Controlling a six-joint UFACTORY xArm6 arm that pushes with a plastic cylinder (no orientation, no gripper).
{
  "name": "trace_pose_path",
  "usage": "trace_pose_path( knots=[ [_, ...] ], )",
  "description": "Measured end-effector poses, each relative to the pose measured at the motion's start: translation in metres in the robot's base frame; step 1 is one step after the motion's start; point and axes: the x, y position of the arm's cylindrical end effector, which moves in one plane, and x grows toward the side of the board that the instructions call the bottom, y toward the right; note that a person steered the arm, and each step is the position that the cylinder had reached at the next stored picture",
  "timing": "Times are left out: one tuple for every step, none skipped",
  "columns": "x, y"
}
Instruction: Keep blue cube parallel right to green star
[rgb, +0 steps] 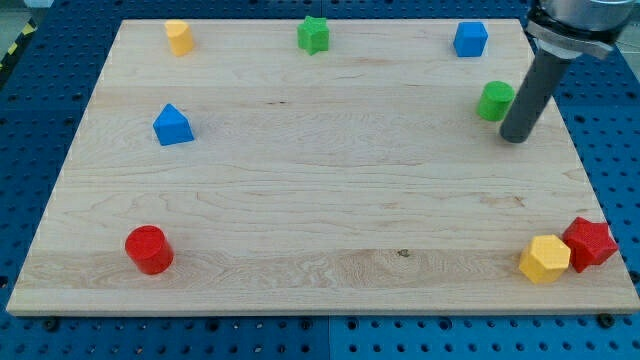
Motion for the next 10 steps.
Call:
trace_pose_path(
  knots=[
    [-0.021,-0.001],
    [-0.033,-0.001],
    [-0.04,0.001],
    [-0.04,0.036],
    [-0.065,0.056],
    [-0.126,0.056],
    [-0.153,0.056],
    [-0.166,0.056],
    [-0.177,0.034],
    [-0.176,0.001]
  ],
)
